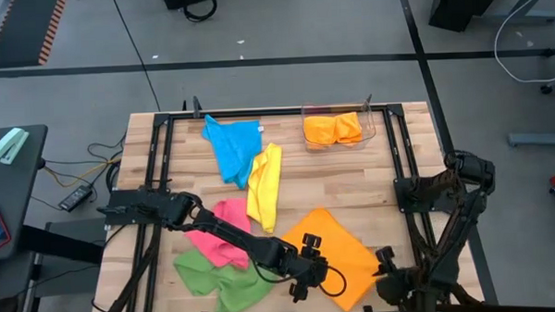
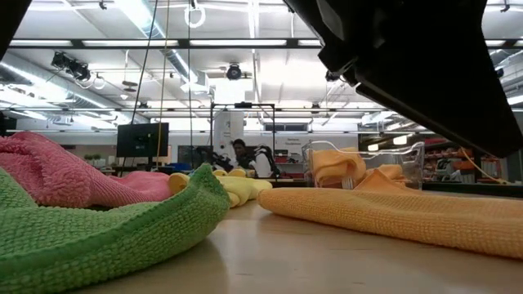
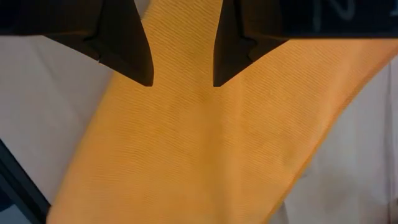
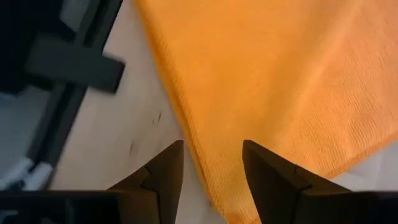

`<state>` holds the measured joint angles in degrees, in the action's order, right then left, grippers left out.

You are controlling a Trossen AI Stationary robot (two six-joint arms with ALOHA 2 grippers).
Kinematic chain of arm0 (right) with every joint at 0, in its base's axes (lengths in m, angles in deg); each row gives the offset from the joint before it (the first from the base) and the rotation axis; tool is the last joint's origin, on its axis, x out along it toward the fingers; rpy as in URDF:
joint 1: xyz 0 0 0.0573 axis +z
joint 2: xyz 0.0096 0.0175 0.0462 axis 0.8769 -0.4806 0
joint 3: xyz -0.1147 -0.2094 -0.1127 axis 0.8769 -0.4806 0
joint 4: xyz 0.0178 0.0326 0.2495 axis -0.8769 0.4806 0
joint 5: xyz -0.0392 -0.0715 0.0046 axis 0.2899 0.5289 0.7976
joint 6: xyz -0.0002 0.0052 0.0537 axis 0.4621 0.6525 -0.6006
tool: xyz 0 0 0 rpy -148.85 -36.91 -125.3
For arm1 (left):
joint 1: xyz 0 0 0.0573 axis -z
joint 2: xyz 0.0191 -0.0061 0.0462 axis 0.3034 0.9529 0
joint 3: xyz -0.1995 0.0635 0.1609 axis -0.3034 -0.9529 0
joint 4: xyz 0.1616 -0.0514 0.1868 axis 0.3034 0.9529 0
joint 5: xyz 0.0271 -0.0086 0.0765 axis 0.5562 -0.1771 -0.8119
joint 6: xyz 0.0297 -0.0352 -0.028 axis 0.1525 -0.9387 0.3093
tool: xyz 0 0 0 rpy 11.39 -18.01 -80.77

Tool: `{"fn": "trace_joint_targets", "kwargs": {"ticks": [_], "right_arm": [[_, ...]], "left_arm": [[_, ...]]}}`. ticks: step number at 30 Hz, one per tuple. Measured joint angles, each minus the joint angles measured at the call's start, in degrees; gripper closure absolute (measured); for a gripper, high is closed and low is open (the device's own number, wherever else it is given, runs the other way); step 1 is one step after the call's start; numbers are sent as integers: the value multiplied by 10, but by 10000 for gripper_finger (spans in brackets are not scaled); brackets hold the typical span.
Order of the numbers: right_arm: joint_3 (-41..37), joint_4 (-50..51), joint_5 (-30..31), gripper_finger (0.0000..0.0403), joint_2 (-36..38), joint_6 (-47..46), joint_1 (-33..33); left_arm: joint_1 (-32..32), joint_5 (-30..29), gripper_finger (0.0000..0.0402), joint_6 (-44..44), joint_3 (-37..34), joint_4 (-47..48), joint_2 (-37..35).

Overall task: Fold microfiber towels
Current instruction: Fold the orange microfiber cloth

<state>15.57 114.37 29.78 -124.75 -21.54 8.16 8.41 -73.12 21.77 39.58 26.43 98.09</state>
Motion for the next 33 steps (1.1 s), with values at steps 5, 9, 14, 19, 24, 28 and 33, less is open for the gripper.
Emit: {"fn": "trace_joint_targets", "kwargs": {"ticks": [5,9,14,19,24,28,33], "right_arm": [[0,2,13,230,-47,19,29],[3,20,27,230,-81,12,34],[3,35,44,231,-89,15,34],[0,77,57,253,-90,18,31],[0,71,38,305,-90,28,27],[0,59,31,362,-90,31,26],[9,61,28,395,-90,-4,26]], "left_arm": [[6,0,229,-1,0,5,0],[6,0,228,2,0,8,0],[3,-1,231,2,0,8,0],[4,0,232,3,0,8,0],[4,0,232,0,0,8,0],[5,-1,234,-1,0,8,0],[10,0,235,-34,0,5,0]]}}
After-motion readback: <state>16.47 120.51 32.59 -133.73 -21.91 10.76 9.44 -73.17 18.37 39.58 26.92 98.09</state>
